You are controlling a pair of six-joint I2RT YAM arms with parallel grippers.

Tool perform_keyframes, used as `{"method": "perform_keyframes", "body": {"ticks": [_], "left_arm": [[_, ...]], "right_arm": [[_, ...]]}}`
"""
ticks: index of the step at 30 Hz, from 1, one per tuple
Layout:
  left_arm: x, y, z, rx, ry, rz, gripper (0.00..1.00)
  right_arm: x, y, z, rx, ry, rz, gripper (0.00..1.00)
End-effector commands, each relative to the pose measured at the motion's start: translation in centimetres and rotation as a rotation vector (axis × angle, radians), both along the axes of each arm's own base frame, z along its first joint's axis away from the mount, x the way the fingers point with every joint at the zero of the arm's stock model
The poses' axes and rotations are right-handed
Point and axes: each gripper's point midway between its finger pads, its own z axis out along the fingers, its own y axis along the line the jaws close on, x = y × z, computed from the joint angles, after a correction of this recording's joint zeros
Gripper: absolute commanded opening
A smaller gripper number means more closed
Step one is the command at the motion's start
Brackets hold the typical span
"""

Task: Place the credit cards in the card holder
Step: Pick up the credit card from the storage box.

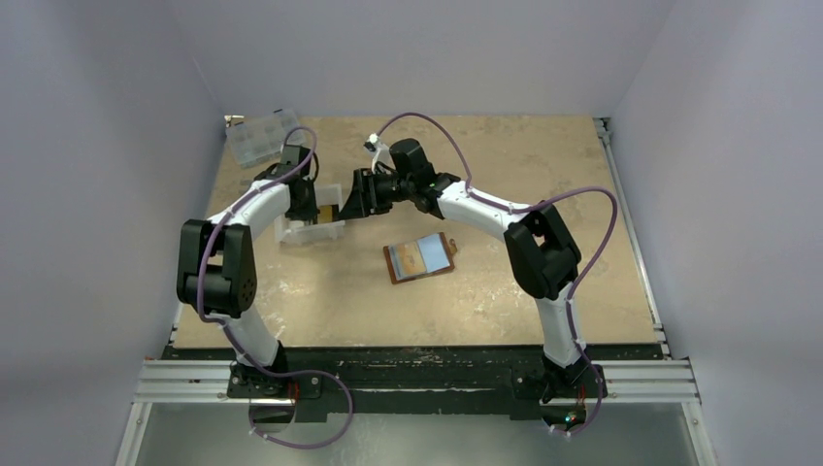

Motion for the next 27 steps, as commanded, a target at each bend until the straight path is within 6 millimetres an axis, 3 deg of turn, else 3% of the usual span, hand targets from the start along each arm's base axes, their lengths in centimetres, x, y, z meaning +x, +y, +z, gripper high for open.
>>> {"method": "perform_keyframes", "body": {"ticks": [1,10,18,27], "left_arm": [[-0.8,-0.8,0.9,-0.046,0.011,-0.03,0.0],[0.3,-1.0,5.8,-0.11,-0.115,-0.038,0.0],[0.7,-0.8,7.1,-0.244,-0.153,-0.041,0.0],[0.7,0.0,8.4,-0.461,-0.202,-0.036,0.0]], "right_arm": [[-0.2,0.3,4.0,0.06,-0.081,0.024,0.6],[0.4,0.5,4.0,0.046,-0.08,0.005,0.6],[1.7,1.6,5.1,0.074,-0.101,-0.014,0.6],[2.2,3.1,4.7,0.116,-0.108,-0.001,0.62]]}}
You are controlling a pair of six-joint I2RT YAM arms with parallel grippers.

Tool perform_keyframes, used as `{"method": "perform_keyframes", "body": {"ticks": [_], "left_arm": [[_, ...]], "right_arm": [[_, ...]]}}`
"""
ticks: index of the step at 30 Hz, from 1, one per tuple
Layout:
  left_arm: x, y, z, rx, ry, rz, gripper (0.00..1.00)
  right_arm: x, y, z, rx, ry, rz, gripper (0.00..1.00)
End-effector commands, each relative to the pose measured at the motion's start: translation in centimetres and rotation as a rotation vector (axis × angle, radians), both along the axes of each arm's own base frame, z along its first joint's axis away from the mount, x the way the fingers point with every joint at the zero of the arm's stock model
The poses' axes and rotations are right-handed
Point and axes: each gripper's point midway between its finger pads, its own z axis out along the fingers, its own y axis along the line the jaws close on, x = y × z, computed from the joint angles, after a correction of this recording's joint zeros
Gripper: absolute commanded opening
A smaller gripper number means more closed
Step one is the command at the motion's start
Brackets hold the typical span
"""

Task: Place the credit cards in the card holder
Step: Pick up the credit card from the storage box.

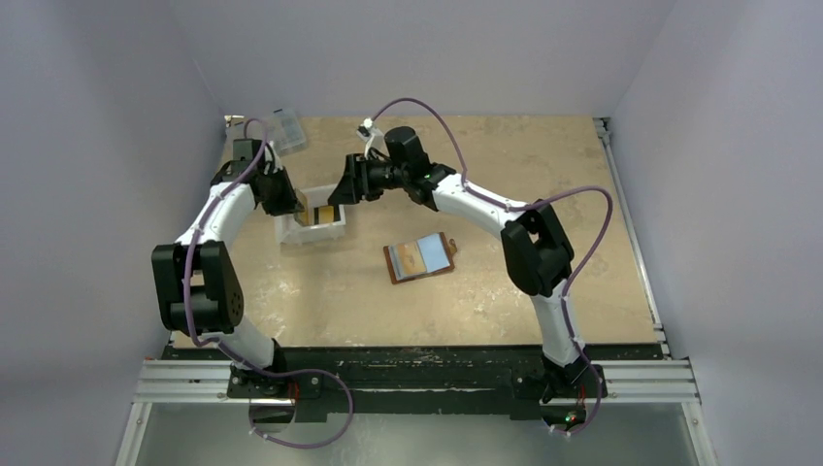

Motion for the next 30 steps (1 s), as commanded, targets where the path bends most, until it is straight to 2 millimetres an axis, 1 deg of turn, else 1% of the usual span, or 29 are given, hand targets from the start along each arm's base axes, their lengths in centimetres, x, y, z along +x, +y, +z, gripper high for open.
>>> {"method": "perform_keyframes", "body": {"ticks": [1,4,8,15,18,22,26,28,30], "left_arm": [[1.3,-0.8,4.0,-0.164,-0.148,-0.026,0.0],[1.2,-0.9,4.6,-0.221,-0.171,-0.024,0.0],[1.1,-1.4,5.9,-0.294,-0.206,-0.031,0.0],[0.8,-2.0,8.0,-0.373,-0.256,-0.051,0.0],[0.7,-2.2,8.7,-0.404,-0.276,-0.051,0.0],[0.4,-2.5,9.3,-0.434,-0.287,-0.052,0.0],[0.0,-2.5,9.6,-0.452,-0.293,-0.048,0.0],[-0.1,-2.3,9.2,-0.435,-0.282,-0.04,0.0],[-0.1,-1.8,8.3,-0.406,-0.258,-0.021,0.0]], "right_arm": [[0.2,1.5,0.7,0.044,-0.034,0.014,0.63],[0.0,1.9,0.6,0.063,-0.014,0.022,0.67],[-0.1,2.7,0.6,0.089,0.009,0.029,0.74],[0.0,3.8,0.5,0.127,0.056,0.015,0.78],[0.3,4.1,0.7,0.142,0.066,0.002,0.79],[1.0,4.6,0.6,0.155,0.1,-0.035,0.78],[1.2,5.1,0.2,0.177,0.135,-0.053,0.79],[1.3,5.3,-0.1,0.172,0.132,-0.059,0.79],[1.4,5.4,-0.2,0.16,0.117,-0.066,0.79]]}}
